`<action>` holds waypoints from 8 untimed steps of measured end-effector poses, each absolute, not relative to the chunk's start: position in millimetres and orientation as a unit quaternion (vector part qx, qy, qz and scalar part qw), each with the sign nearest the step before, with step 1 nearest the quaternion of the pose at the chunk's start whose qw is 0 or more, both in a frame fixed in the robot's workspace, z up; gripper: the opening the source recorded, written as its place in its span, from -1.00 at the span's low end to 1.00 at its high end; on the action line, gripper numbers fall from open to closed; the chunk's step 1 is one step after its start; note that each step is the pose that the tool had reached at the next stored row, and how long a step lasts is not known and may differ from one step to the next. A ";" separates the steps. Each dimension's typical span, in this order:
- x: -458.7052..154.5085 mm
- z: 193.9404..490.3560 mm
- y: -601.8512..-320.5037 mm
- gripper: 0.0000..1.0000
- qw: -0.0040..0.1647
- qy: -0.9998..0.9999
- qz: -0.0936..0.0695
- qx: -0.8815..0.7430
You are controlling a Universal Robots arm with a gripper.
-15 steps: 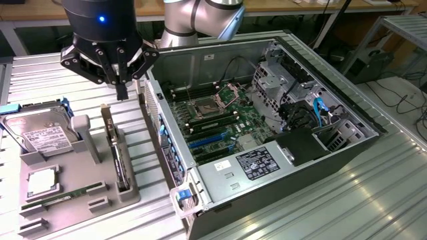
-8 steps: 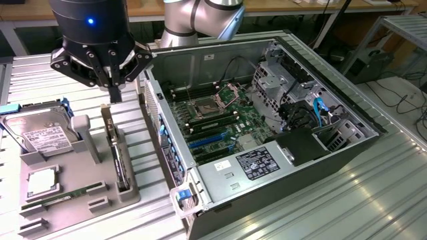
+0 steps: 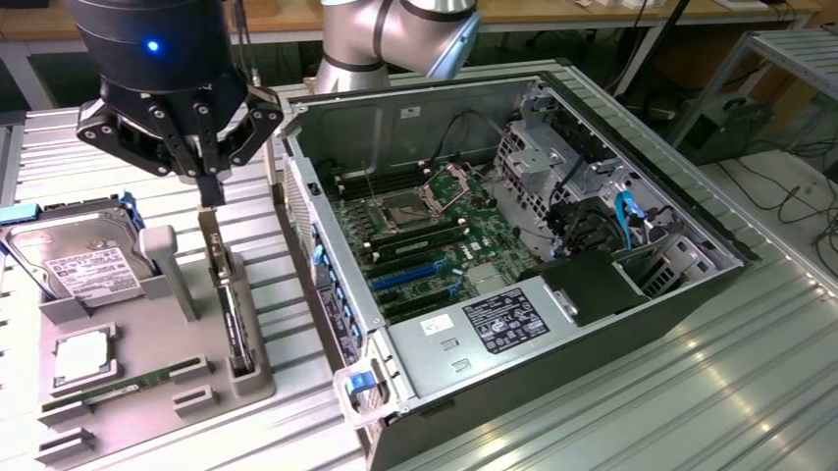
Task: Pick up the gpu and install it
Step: 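Reach for the gpu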
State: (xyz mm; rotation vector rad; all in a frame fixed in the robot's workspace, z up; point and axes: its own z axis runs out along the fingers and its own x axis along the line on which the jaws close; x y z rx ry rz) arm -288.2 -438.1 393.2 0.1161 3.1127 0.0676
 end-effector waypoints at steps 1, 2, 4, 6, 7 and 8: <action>-289.7 393.2 -438.4 -0.79 0.013 0.999 0.022 0.037; -291.4 393.2 -438.5 -0.79 0.013 0.999 0.022 0.037; -295.4 393.1 -438.6 -0.79 0.013 0.999 0.022 0.037; -300.0 393.1 -438.5 -0.79 0.013 0.999 0.022 0.037; -302.9 393.0 -438.4 -0.79 0.013 0.999 0.022 0.037; -304.5 392.9 -438.3 -0.79 0.013 0.999 0.022 0.037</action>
